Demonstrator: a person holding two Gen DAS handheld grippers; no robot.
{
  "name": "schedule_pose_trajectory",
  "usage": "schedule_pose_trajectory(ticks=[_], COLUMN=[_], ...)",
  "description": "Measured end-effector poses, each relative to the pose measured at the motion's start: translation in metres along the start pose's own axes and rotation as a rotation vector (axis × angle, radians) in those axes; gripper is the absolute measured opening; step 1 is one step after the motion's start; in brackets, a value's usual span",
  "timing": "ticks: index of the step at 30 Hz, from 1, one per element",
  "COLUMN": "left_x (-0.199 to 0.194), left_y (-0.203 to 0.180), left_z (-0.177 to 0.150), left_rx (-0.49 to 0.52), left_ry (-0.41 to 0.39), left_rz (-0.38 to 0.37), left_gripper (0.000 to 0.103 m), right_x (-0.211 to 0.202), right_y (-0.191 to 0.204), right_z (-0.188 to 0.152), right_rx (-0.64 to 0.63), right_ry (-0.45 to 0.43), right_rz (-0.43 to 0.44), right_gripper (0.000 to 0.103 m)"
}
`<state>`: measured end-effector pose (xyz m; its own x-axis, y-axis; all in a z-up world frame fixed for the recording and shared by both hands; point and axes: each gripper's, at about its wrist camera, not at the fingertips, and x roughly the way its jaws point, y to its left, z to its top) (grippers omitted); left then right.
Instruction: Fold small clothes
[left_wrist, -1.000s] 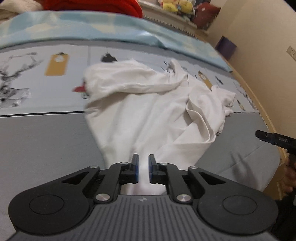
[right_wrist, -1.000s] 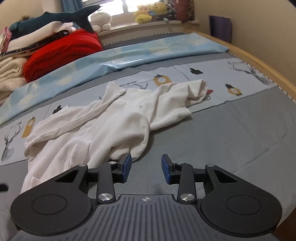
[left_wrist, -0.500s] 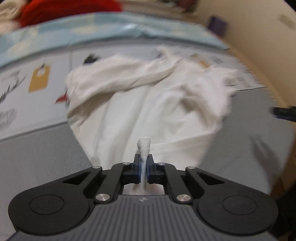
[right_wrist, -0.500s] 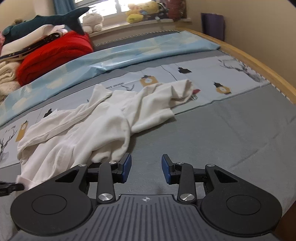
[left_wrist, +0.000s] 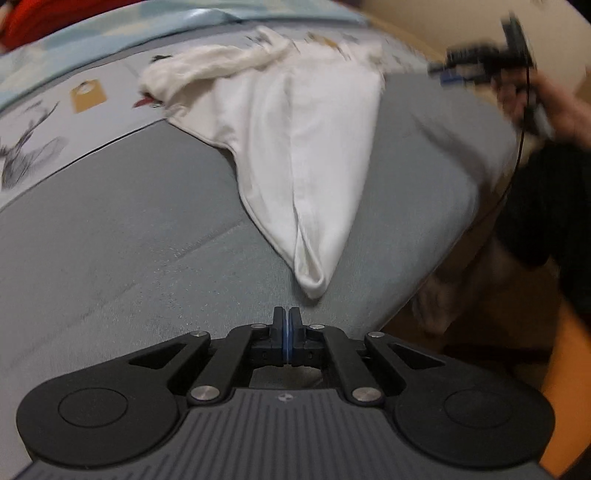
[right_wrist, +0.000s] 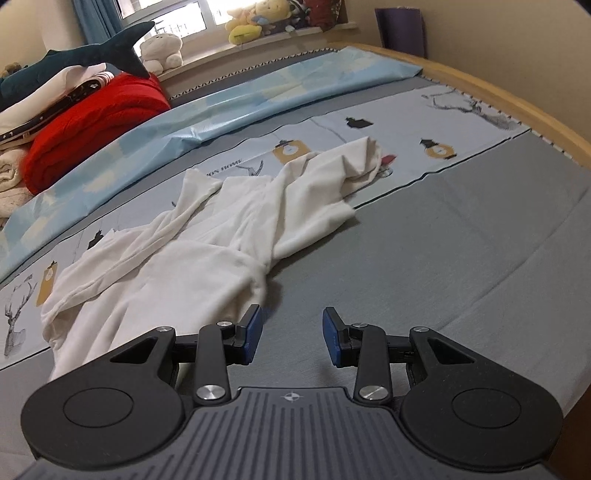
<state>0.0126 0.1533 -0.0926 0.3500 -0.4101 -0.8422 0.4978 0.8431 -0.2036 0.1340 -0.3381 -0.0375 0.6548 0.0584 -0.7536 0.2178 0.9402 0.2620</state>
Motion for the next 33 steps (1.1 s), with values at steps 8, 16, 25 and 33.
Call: schedule_pose_trajectory(ticks=[8, 16, 25, 33], left_x=[0.003, 0.025, 0.084, 0.116], left_y=[0.014, 0.041, 0.042, 0.052], left_z=[0.027, 0.076, 0.127, 0.133], left_rx=[-0.136, -0.348, -0.453, -0.448], left_ry=[-0.097, -0.082, 0.015, 0.103], left_rz=[0.112, 0.168, 0.111, 0.196], left_gripper=[0.015, 0.021, 0.047, 0.045], right_x=[0.026, 0.068, 0.133, 0.18], right_y=[0.03, 0.062, 0.08, 0.109], right_z=[0.003, 0.021, 0.045, 0.042], right_rx=[-0.032, -0.17, -0.212, -0.375], right_ry=[0.04, 0.001, 0.032, 0.108], right_rz=[0.028, 0.025, 0.042, 0.049], right_gripper=[0.038, 0.042, 0.061, 0.071])
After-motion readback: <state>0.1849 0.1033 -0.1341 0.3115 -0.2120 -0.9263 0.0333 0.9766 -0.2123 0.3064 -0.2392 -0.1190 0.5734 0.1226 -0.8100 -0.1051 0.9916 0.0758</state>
